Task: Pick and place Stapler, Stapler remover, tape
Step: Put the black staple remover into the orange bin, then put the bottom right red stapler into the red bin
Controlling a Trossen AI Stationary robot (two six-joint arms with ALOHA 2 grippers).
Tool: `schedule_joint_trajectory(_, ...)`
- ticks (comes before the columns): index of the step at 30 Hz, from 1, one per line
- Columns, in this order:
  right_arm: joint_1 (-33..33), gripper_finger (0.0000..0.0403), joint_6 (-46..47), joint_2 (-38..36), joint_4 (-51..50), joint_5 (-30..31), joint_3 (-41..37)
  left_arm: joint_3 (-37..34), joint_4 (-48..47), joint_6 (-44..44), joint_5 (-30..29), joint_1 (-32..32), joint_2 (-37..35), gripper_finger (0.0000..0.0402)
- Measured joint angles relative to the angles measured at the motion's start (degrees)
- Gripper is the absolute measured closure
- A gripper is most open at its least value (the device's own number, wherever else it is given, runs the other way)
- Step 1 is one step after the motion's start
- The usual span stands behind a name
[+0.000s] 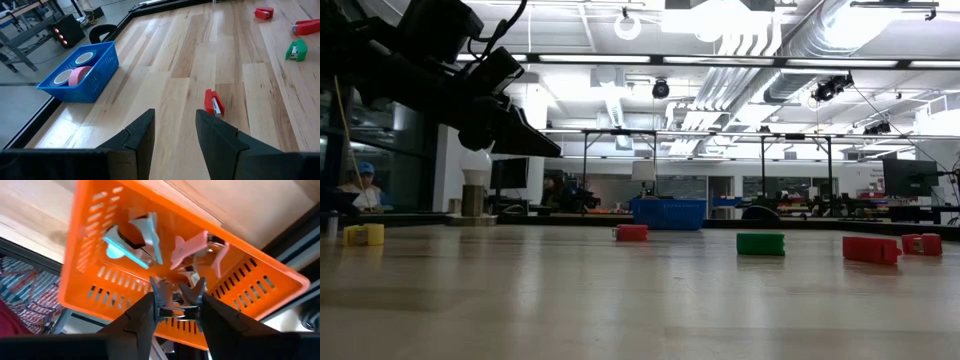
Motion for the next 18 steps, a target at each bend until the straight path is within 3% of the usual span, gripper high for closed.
schedule_joint_trajectory(18,0.0,0.0147,-0.4,-0.7,0.3,-0.9,0.0,0.0,0.0,0.0,0.0,0.0,0.0,0.0263)
